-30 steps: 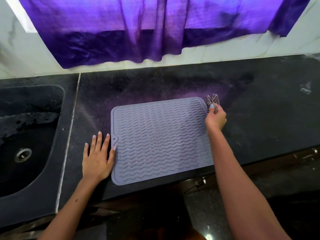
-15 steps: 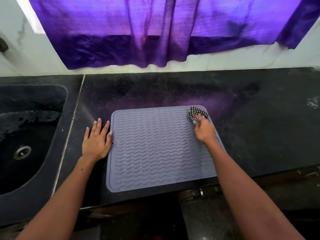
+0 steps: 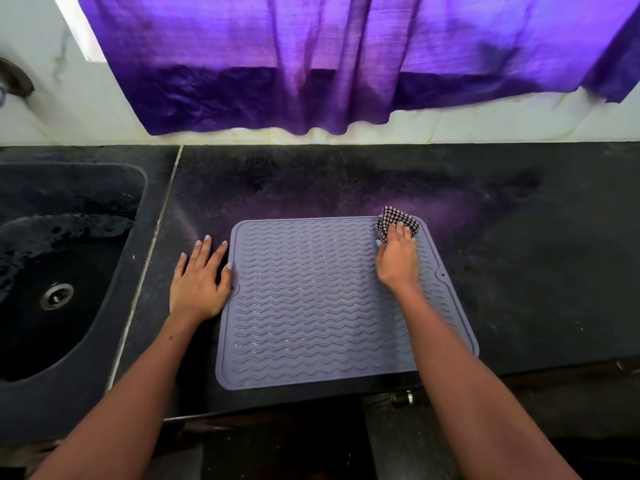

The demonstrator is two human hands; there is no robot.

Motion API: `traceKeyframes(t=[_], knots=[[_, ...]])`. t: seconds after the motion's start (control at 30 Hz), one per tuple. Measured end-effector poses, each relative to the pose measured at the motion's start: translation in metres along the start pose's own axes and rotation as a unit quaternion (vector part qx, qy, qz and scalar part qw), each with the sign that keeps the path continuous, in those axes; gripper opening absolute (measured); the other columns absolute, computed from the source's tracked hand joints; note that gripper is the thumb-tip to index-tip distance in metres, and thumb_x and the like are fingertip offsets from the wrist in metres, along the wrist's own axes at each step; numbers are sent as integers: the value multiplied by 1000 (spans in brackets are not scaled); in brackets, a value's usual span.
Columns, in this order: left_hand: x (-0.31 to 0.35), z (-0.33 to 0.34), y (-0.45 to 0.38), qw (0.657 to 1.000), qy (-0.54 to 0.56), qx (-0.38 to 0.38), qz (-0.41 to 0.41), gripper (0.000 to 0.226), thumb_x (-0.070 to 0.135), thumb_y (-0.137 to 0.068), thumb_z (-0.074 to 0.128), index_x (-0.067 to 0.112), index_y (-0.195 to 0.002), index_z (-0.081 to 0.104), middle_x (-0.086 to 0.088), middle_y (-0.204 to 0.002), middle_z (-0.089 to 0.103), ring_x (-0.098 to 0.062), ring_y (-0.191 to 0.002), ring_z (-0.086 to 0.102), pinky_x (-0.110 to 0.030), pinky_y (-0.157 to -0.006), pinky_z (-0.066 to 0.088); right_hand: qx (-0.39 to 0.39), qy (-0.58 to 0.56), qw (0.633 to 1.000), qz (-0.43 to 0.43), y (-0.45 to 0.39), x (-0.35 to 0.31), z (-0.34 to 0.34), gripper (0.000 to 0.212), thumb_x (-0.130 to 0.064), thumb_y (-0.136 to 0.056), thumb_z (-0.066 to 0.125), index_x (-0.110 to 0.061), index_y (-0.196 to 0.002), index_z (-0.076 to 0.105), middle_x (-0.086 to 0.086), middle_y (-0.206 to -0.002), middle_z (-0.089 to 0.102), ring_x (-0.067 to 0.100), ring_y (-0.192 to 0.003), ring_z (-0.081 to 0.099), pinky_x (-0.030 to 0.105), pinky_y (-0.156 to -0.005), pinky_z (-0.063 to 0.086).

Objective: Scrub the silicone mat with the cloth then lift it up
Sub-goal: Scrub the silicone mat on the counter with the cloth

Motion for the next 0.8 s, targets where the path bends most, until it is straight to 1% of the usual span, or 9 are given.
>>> traceKeyframes(t=[0.1,0.17,0.27,0.33,0.43,0.5,0.57,0.67,0.8], knots=[[0,0,1,1000,0,6,-4,75,55,-83,8,22,-146,33,-6,-157,21,-19,-146,14,-40,-118,6,-25,-30,999,-20,-7,5,0,52,-18,-98,37,-4,-146,23,11,-156,17,24,-145,14,34,-119,9],[1,0,1,1000,0,9,-6,75,55,-83,9,22,-145,34,-6,-156,22,-20,-146,15,-40,-117,6,-40,-151,988,-19,-13,10,-8,46,-12,-97,42,-5,-142,35,8,-152,28,23,-142,24,33,-118,19],[1,-1,1,1000,5,13,-7,74,55,-83,10,23,-145,36,-6,-156,23,-20,-145,17,-40,-117,8,-50,-405,910,72,-23,20,-27,35,-7,-96,46,1,-130,50,1,-133,50,15,-123,46,13,-100,36],[1,-1,1,1000,6,11,-7,74,55,-83,11,23,-144,36,-6,-156,23,-20,-145,17,-41,-118,8,-14,-505,846,171,-30,26,-34,34,-15,-95,49,-3,-126,55,1,-124,57,14,-110,54,21,-93,44],[1,-2,1,1000,3,13,-5,75,56,-82,10,23,-144,36,-6,-156,24,-20,-145,17,-41,-118,9,39,-356,922,146,-17,-2,-48,34,-19,-97,45,-9,-129,53,0,-112,59,16,-102,54,25,-84,41],[1,-3,1,1000,8,14,-5,75,56,-82,10,23,-144,37,-6,-156,24,-20,-145,17,-41,-118,9,29,-285,956,60,1,-36,-34,38,-14,-97,43,-12,-135,47,8,-128,57,24,-115,53,30,-96,41],[1,-2,1,1000,10,13,-5,75,56,-82,10,23,-144,36,-6,-156,24,-20,-145,17,-41,-118,8,-1,-185,983,-17,17,-60,-4,45,-14,-97,42,-11,-142,36,10,-145,40,25,-133,39,36,-113,27],[1,-2,1,1000,5,15,-5,75,56,-83,9,23,-145,36,-6,-156,23,-20,-145,16,-40,-118,7,-27,-12,995,-92,23,-69,26,57,-25,-98,33,-6,-148,12,11,-157,8,21,-146,6,33,-119,0],[2,-2,1,1000,4,19,-6,74,55,-84,10,23,-145,35,-6,-156,23,-19,-146,16,-39,-117,7,-69,24,992,-100,17,-68,29,59,-22,-98,31,-5,-148,5,11,-158,1,21,-146,0,32,-119,-2]])
Point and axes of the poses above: each hand's wrist, its own y-axis away from the middle knuckle, its own z-axis out of the palm, x = y × z, the point moved 8 cm from there along -y, towards the middle knuckle
